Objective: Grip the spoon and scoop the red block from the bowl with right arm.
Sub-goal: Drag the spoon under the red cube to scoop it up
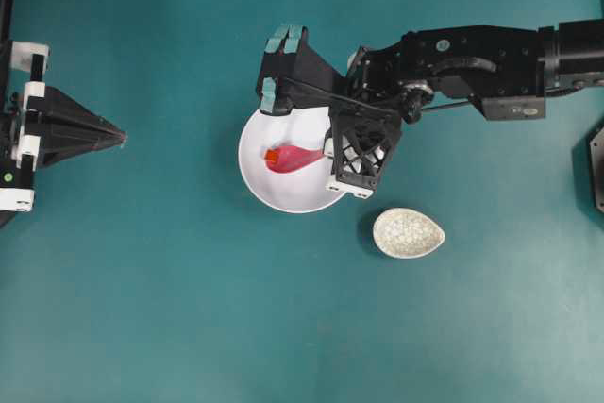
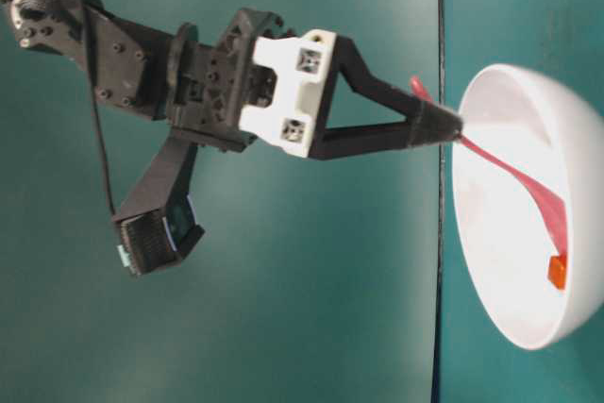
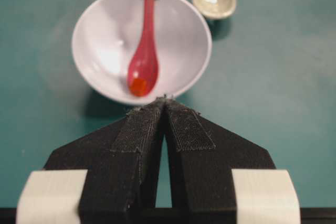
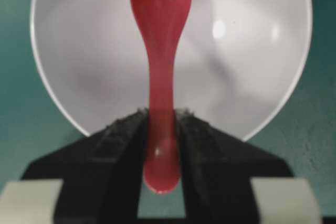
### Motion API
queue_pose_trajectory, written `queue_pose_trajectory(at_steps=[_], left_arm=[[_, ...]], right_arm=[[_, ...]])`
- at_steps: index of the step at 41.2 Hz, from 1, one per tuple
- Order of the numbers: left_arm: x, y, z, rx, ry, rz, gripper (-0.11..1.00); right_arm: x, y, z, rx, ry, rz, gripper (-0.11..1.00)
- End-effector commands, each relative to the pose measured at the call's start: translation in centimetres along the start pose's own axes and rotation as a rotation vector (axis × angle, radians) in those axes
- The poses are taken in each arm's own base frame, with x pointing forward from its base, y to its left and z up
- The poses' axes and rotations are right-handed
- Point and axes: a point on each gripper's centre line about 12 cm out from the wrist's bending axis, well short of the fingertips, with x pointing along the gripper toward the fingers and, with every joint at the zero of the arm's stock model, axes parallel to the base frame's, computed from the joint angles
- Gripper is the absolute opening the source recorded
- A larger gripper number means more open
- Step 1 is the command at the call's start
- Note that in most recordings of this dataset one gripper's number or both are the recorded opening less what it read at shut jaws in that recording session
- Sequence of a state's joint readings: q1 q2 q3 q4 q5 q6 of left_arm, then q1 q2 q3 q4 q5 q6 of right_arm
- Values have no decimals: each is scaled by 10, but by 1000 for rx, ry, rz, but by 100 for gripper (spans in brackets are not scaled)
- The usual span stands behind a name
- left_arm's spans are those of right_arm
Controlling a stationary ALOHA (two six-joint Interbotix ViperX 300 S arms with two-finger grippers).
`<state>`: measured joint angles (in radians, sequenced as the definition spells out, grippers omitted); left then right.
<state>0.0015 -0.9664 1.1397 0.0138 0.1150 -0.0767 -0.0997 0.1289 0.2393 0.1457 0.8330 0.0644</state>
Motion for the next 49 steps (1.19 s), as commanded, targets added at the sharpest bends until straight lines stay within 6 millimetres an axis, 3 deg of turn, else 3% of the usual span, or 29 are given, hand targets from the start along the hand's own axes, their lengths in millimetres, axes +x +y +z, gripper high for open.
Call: queue_pose_trajectory(at_steps=[1, 32, 49], left_arm=[[0, -1, 11, -2, -28, -2, 0], [0, -1, 10, 0, -26, -2, 0], [0, -1, 11, -2, -26, -2, 0]], right_arm=[[-13, 3, 4, -7, -54, 3, 26], [-15, 7, -44, -18, -95, 12, 25], [-17, 7, -58, -22, -168, 21, 25]])
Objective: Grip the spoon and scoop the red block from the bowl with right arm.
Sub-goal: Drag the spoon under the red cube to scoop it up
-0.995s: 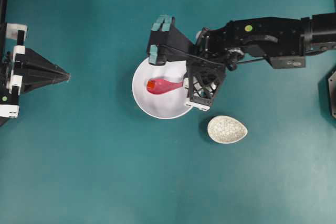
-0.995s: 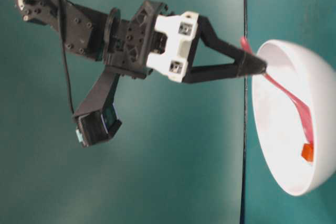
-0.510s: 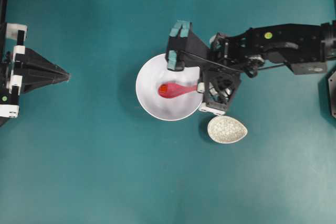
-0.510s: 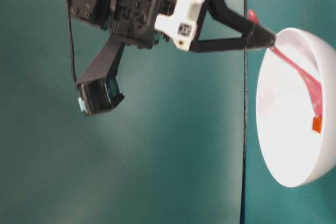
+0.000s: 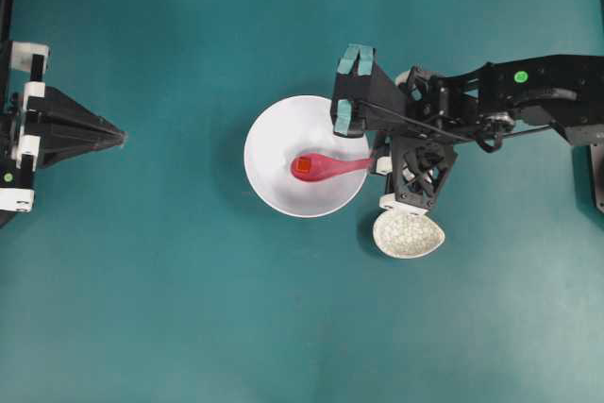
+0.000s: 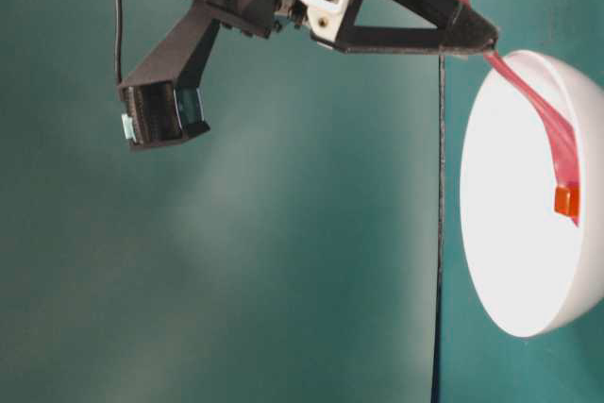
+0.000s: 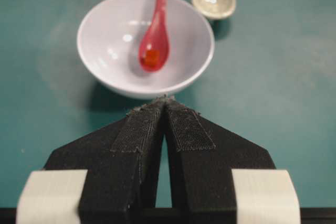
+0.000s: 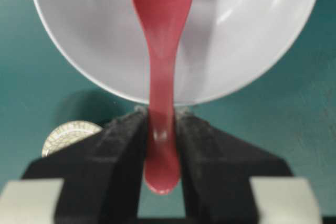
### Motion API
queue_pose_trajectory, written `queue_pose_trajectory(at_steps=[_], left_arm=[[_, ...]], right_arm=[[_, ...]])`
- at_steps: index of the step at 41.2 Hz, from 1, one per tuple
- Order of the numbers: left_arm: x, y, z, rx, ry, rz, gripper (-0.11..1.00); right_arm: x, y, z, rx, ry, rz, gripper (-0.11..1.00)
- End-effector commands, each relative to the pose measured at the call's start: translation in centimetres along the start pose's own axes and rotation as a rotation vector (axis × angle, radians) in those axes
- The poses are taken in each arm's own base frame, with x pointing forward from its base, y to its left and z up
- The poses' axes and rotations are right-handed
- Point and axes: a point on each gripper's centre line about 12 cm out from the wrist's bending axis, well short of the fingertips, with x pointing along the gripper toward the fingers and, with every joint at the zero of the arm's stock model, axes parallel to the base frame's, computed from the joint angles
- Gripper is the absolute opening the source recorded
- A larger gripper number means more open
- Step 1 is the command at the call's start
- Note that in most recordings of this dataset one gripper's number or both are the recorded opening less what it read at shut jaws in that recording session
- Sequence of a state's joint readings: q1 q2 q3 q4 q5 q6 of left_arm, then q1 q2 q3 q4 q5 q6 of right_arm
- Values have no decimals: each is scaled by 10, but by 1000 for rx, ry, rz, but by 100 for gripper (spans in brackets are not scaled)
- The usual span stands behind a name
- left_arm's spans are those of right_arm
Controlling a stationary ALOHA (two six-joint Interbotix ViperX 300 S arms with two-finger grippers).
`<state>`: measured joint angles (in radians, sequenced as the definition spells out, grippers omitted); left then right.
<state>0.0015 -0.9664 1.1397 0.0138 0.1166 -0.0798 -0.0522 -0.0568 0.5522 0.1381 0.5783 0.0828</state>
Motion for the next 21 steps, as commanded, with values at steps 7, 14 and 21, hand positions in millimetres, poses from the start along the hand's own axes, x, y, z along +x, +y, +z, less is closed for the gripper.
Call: queue_pose_trajectory(at_steps=[7, 14, 21], left_arm=[[0, -1, 11, 1, -29, -2, 0], [0, -1, 11, 1, -29, -2, 0], [0, -1, 11, 1, -29, -2, 0]], right_arm=[[-9, 1, -1, -3, -36, 7, 25], [-7, 0, -1, 1, -56, 8, 25], [-9, 1, 5, 2, -113, 13, 25]])
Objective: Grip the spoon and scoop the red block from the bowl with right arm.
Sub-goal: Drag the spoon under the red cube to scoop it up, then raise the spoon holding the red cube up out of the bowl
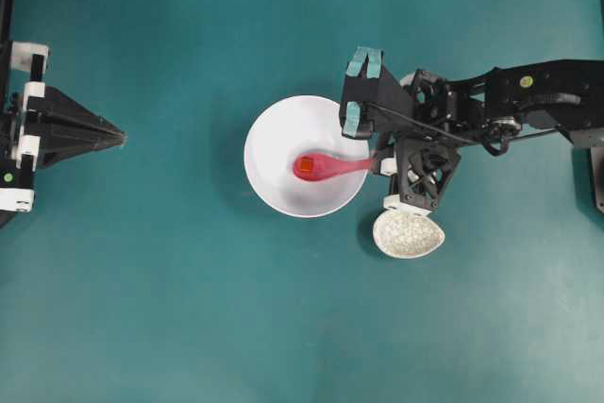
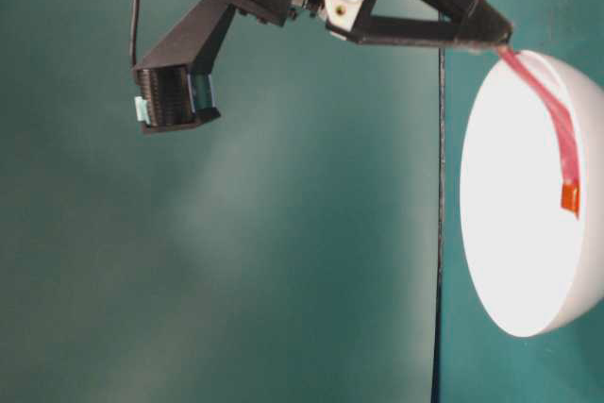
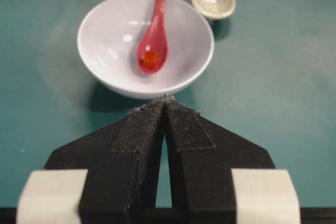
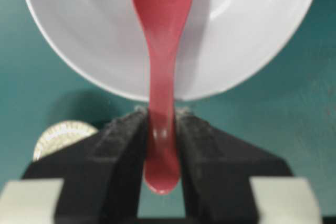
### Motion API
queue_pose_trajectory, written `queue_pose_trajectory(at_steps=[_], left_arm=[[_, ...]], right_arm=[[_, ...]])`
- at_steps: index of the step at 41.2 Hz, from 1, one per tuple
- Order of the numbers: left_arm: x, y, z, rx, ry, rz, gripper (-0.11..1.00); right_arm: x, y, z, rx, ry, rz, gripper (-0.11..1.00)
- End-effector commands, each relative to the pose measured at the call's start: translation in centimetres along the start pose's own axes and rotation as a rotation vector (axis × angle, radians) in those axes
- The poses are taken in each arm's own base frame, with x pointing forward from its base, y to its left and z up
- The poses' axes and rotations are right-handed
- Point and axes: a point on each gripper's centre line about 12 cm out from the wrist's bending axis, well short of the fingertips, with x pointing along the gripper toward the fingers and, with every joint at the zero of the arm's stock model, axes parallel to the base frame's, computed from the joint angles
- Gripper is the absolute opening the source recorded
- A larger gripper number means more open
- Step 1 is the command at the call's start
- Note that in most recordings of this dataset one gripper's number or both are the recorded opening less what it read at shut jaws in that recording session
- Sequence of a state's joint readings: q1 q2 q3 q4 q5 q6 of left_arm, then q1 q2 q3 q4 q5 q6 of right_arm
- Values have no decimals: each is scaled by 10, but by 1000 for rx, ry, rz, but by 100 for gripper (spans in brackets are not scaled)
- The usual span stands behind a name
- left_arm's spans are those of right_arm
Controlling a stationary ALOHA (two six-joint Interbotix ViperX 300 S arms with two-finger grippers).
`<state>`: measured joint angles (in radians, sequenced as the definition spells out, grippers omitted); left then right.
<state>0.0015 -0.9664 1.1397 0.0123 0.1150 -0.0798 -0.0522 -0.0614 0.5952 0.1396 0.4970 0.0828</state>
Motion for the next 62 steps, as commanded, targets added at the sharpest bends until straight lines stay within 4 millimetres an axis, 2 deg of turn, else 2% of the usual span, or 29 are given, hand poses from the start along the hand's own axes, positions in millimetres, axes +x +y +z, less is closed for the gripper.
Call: queue_pose_trajectory(at_steps=[1, 12, 20, 43, 56, 62], left_arm=[[0, -1, 11, 3, -28, -2, 0], [0, -1, 11, 3, -28, -2, 0], [0, -1, 11, 3, -28, -2, 0], [-1, -1, 11, -9, -31, -2, 0], [-13, -2, 23, -14, -98, -7, 0], [-19, -2, 28, -12, -116, -8, 0]], right_arm=[[-13, 4, 12, -1, -76, 15, 25], [-19, 5, 17, 12, -148, 26, 25], [-33, 7, 21, 18, -182, 35, 25], [-106, 15, 32, -1, -312, 72, 25], [-142, 16, 39, -7, -362, 80, 25], [-152, 14, 43, -7, -374, 72, 25]])
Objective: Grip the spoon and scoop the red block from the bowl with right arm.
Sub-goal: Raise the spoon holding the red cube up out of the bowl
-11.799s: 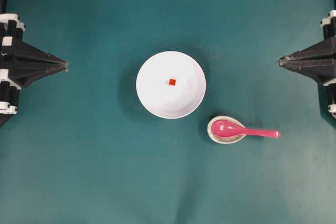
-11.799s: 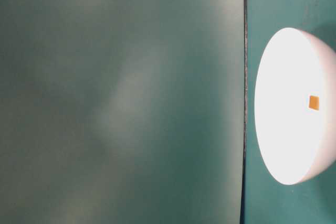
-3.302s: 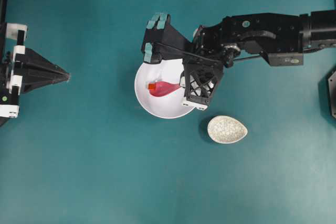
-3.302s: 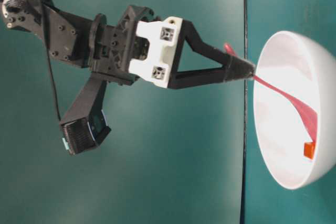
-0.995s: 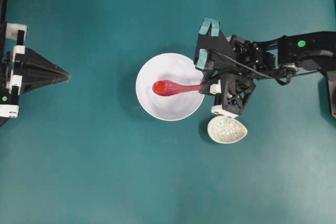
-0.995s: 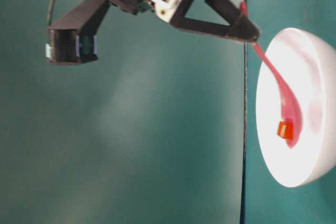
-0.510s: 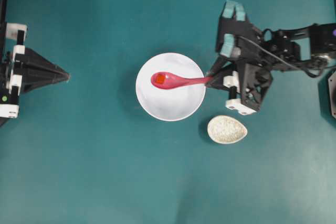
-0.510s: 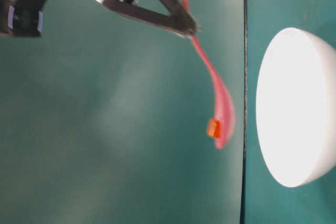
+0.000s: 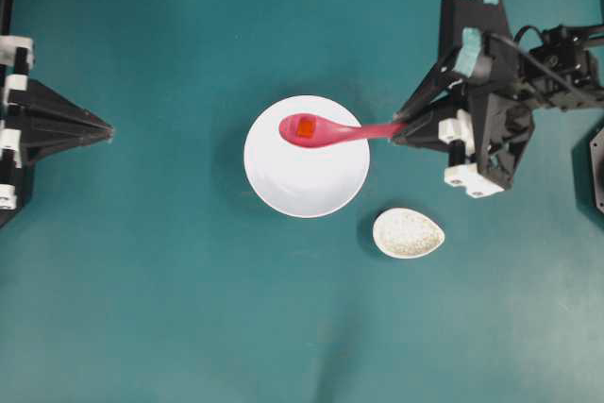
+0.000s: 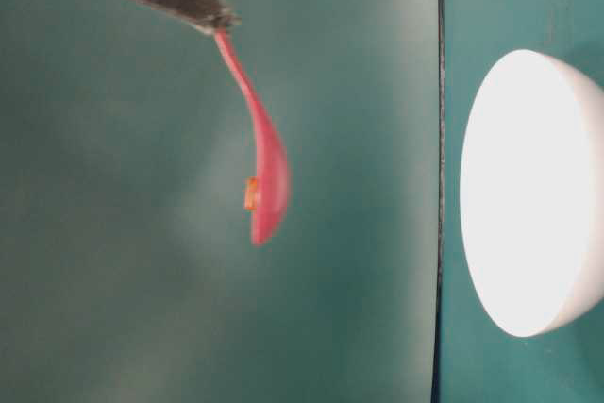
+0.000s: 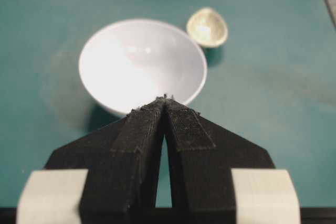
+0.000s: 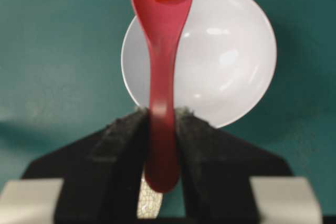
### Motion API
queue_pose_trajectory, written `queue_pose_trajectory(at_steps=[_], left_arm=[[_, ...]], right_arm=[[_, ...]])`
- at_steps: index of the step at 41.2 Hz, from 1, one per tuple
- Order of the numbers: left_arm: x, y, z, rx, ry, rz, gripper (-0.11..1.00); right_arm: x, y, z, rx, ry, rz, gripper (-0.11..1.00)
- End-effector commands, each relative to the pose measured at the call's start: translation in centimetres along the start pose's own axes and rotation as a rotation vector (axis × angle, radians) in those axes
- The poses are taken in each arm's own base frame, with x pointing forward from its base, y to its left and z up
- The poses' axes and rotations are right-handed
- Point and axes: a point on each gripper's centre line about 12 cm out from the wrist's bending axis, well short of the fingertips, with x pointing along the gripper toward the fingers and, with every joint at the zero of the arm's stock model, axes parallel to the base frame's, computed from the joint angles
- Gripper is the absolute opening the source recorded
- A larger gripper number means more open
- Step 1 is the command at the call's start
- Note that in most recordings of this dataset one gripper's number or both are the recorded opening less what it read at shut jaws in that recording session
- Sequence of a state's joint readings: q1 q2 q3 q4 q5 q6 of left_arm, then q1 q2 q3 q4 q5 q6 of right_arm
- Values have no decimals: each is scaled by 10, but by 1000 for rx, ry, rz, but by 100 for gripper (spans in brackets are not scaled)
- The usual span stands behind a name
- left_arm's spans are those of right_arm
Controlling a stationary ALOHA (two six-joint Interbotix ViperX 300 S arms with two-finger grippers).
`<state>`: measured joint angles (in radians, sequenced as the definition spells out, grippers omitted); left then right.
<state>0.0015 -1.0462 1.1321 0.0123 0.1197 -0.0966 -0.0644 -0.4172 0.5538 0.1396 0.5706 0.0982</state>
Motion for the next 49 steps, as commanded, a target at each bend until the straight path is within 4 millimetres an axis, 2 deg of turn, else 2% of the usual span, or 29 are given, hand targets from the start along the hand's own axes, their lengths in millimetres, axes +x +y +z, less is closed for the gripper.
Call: queue_pose_trajectory(at_steps=[1, 17, 49], left_arm=[[-3, -1, 13, 6, -29, -2, 0], [-4, -1, 9, 1, 18, 3, 0], [-4, -1, 9, 1, 15, 2, 0]], right_arm=[[-16, 2, 18, -9, -60, 3, 25], [-25, 5, 33, -16, -109, 7, 25], [-28, 5, 31, -10, -100, 9, 25]])
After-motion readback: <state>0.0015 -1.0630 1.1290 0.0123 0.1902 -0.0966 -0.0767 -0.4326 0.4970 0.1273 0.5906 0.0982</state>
